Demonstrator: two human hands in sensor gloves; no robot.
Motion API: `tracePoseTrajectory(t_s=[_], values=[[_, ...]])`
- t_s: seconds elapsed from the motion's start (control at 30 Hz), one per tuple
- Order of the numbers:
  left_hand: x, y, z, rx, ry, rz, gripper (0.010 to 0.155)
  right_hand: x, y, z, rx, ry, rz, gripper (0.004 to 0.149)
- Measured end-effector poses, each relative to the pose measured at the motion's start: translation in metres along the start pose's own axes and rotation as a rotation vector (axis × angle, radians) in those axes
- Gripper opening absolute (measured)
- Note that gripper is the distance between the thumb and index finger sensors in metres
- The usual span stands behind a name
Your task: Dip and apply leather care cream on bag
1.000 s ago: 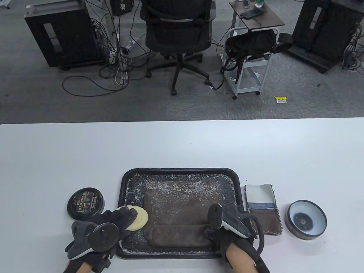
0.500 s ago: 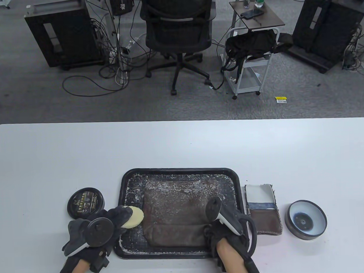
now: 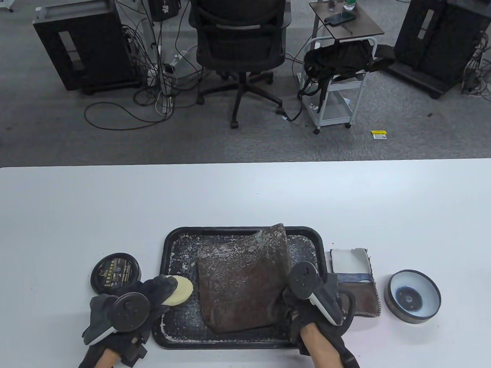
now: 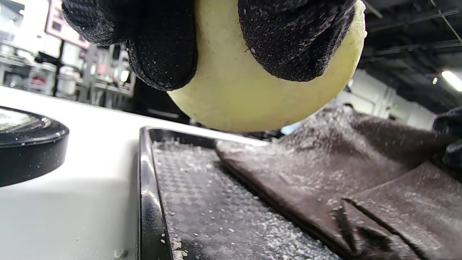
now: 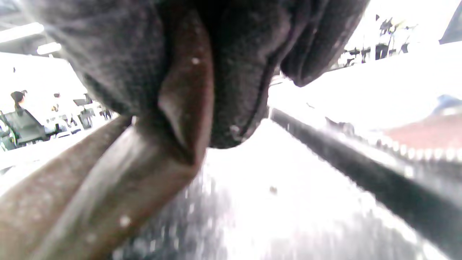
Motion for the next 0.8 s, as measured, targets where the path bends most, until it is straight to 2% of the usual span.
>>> tracePoseTrajectory(t_s=[0.13,0.3,0.8], values=[[0.0,0.0,-0.001,-0.002,0.003,0.001,0.056,-0.001,-0.008,0.035,-0.018,-0.09,-0.018,0.038],[-0.001,0.0,-0.001,-0.005,0.007,0.003,0.056,-0.004,-0.021,0.066,-0.042,-0.155,-0.044,0.037],[-0.001,-0.005,0.0,-0.013,0.002,-0.016,0.055,-0.015,-0.056,0.123,-0.201,-0.311,-0.124,0.037]])
Point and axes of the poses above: the tracker on the back of each hand, its own y axis roughly to the thumb side, its own x axis roughly from the wrist to the fingertips, z = x × y, the point moved 4 cm from there along x, roughly from the wrist to the fingertips, and after that the axes turned 6 degrees about -x, right-handed, at the moved point
